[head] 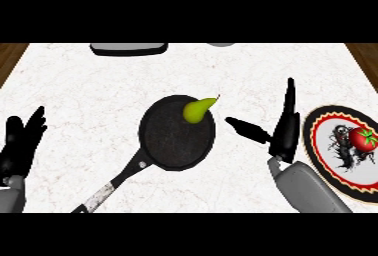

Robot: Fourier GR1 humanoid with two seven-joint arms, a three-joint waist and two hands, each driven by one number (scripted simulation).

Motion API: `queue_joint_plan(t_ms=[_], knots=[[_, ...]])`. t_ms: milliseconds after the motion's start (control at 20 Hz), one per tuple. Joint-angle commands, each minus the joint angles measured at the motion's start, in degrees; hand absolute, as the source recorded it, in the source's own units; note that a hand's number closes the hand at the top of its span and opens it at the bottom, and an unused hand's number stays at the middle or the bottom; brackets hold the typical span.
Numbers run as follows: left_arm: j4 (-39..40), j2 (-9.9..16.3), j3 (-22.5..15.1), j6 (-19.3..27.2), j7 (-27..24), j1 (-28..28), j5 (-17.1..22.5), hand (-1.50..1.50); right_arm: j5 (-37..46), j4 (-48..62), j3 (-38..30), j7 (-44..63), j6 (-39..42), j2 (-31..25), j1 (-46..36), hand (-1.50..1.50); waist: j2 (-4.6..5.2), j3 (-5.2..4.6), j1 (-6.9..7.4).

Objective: Pick the pear from the plate and place it in the pan

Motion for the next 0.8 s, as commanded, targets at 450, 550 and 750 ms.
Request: queue_joint_plan(t_ms=[450,550,750], knots=[[-2.3,-0.8,0.5,-0.6,-0.6,2.6,-1.1,0.00,-11.4,-39.5,-12.9,-6.5,12.4,-25.0,36.9,-1.50,0.34,0.09,0.49],[-0.7,-1.2,0.6,0.1,0.3,-0.6,-1.9,0.00,-11.3,-40.6,-12.9,-13.5,13.3,-22.3,44.4,-1.50,0.45,0.09,0.41],[-1.0,-0.8,1.0,-2.1,0.4,-0.6,-1.4,0.00,-16.5,-42.2,-20.8,-18.7,20.1,-23.3,52.7,-1.50,0.44,0.09,0.63]])
